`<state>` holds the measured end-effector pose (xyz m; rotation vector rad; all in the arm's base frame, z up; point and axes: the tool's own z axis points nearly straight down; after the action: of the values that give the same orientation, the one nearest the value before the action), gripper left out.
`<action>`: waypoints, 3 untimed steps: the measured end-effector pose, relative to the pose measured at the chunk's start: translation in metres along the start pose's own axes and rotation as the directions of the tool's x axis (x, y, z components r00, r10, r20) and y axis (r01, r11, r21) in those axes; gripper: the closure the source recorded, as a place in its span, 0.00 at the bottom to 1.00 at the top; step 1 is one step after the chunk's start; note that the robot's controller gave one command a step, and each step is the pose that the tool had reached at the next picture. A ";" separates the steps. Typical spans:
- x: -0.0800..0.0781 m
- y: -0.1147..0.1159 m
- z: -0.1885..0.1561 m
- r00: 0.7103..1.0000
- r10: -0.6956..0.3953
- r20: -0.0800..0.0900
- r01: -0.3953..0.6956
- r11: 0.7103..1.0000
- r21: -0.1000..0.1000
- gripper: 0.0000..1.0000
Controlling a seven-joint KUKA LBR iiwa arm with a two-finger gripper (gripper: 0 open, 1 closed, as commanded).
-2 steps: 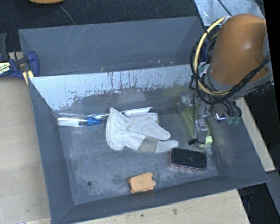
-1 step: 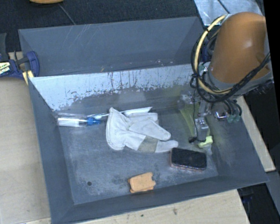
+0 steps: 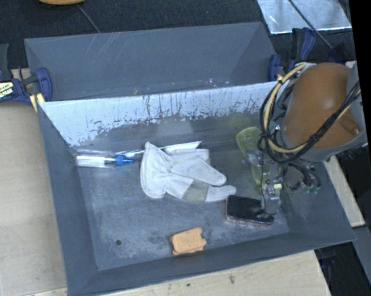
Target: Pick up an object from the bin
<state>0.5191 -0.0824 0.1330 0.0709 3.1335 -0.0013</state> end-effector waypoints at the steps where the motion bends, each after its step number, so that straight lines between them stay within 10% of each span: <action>1: 0.015 -0.011 0.062 1.000 0.002 -0.014 -0.002 1.000 -0.001 0.00; 2: 0.018 -0.011 0.017 0.989 0.148 -0.005 -0.148 0.989 0.000 0.00; 3: 0.015 -0.011 0.059 1.000 0.003 -0.012 -0.003 1.000 -0.001 0.00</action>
Offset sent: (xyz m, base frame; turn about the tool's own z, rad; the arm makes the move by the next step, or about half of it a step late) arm -0.0188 -0.0098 -0.0155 0.1480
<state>0.5044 -0.0931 0.0740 0.0755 3.1457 0.0003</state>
